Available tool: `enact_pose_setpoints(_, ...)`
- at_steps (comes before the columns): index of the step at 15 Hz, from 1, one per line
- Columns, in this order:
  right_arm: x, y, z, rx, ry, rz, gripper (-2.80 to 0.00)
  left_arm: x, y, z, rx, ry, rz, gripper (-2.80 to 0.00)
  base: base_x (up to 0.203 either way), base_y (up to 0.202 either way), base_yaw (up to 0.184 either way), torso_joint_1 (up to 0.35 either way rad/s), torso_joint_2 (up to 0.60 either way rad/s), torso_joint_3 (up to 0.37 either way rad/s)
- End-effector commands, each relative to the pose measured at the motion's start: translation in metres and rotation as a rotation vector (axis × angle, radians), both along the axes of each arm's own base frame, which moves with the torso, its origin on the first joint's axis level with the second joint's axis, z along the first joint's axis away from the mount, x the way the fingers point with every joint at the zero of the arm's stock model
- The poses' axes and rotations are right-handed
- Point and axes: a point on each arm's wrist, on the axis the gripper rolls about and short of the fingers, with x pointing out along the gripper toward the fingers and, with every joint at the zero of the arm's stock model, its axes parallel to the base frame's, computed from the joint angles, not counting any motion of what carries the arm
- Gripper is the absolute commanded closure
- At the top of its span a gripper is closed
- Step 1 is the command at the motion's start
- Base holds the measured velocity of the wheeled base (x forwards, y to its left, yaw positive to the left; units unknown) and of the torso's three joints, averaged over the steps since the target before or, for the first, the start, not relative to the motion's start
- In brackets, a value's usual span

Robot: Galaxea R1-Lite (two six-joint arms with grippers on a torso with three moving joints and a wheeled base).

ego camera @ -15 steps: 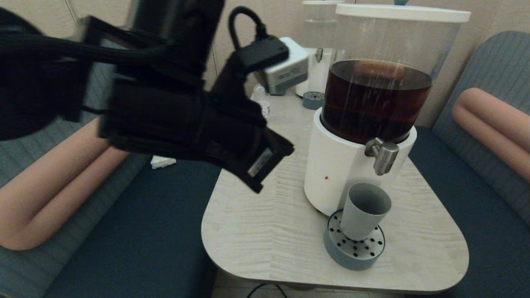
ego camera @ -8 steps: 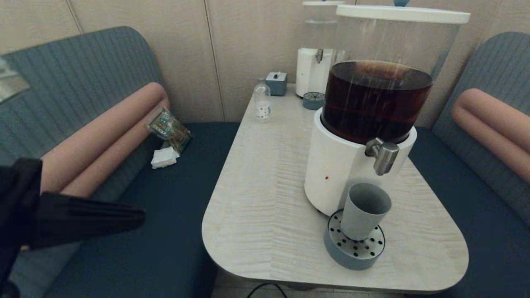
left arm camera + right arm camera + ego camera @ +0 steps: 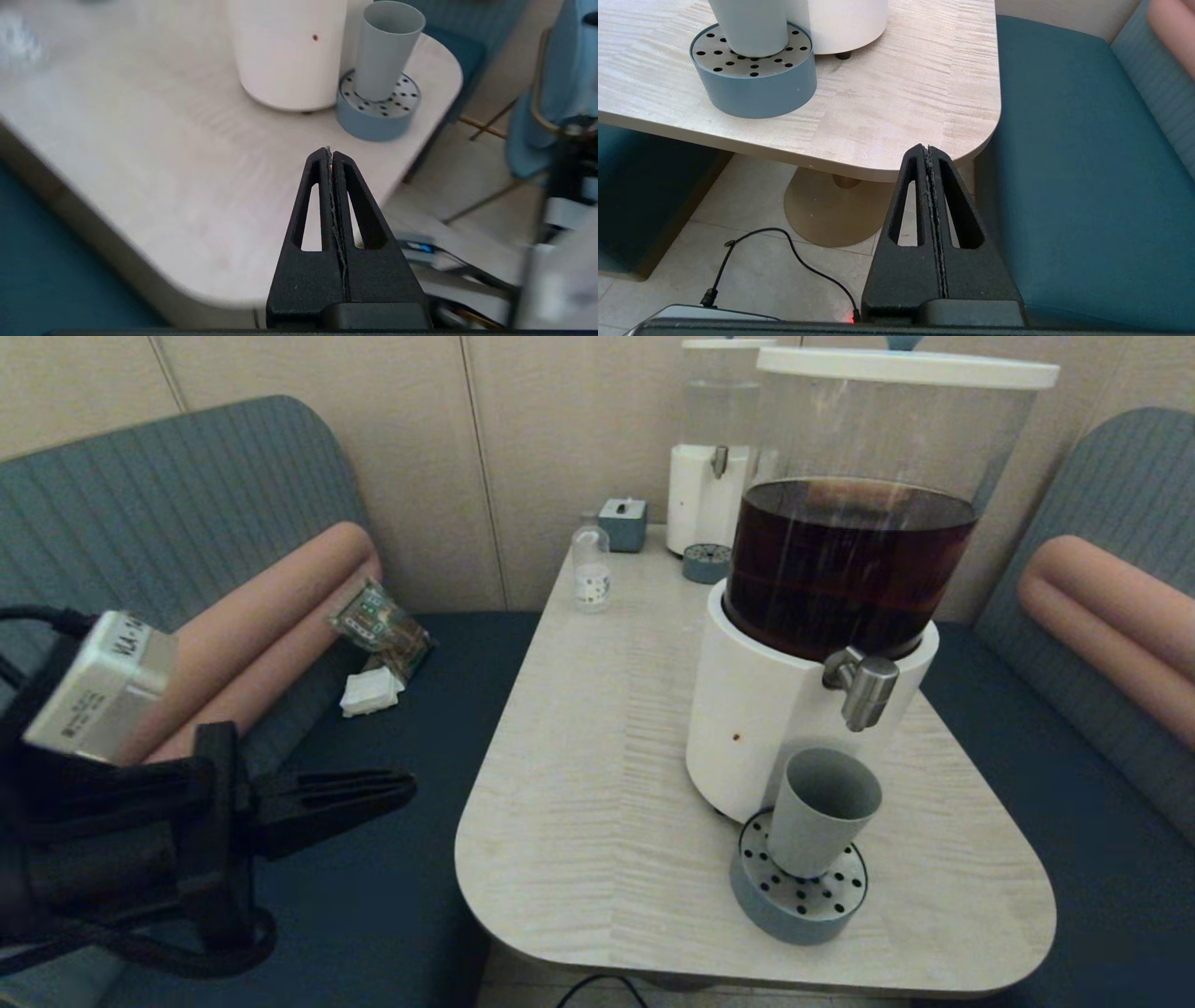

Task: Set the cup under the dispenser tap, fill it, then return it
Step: Place the cup next to the water dispenser

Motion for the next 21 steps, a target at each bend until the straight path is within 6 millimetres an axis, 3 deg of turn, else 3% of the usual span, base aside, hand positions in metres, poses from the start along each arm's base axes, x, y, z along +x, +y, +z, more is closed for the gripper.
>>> enact_pose_setpoints(1,0.000,0.000,0.000,-0.001,-0.002,0.001,0.00,0.027,-0.010,-0.025,-0.007,-0.041,-0.028,0.00,0.000,0.000,0.000,0.000,0.00,0.000)
enact_pose_setpoints(6,0.000,0.000,0.000,-0.001,-0.002,0.001,0.00,0.042,-0.035,-0.074,0.005,0.012,-0.105,0.00,0.000,0.000,0.000,0.000,0.00,0.000)
enact_pose_setpoints(11,0.000,0.000,0.000,-0.001,-0.002,0.001,0.00,0.050,-0.055,-0.095,0.046,0.063,-0.164,0.00,0.000,0.000,0.000,0.000,0.00,0.000)
enact_pose_setpoints(21,0.000,0.000,0.000,-0.001,-0.001,0.001,0.00,0.082,-0.115,-0.094,0.040,-0.022,-0.314,0.00,0.000,0.000,0.000,0.000,0.00,0.000)
